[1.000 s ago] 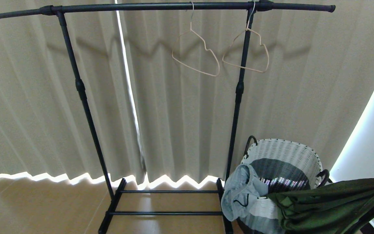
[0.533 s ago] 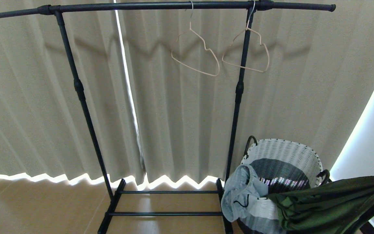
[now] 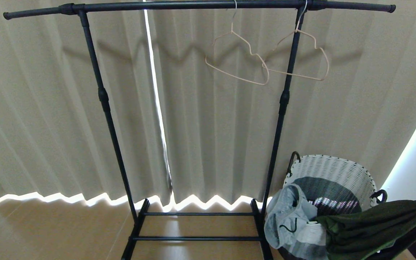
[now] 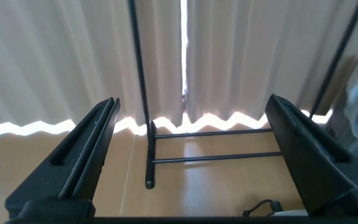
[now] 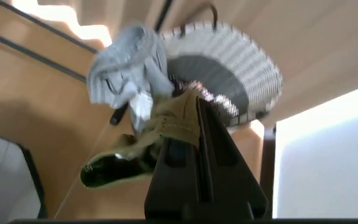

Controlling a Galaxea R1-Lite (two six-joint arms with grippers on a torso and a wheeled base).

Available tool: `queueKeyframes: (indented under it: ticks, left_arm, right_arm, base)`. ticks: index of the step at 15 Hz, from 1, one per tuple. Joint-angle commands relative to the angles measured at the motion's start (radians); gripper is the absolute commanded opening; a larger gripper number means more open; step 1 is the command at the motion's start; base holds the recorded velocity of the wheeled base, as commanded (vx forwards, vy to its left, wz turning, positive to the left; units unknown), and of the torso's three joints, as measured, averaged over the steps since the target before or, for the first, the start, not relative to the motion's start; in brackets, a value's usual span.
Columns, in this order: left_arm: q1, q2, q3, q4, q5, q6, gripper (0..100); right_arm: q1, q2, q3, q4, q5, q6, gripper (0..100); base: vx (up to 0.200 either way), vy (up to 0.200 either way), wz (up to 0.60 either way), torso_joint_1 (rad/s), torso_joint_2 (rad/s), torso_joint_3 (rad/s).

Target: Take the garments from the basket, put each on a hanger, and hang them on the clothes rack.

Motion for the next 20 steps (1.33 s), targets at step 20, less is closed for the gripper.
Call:
queueKeyframes:
  ticks: [20]
  left_arm:
    - [-0.128,0.921,-0.575,-0.304,-0.387,0.035,100]
  right_arm:
    - [0.456,0.119,-0.236,-0.016,0.078,0.199,0]
  base:
    - [0.000,0.000,0.00,0.000,0.00,0.000]
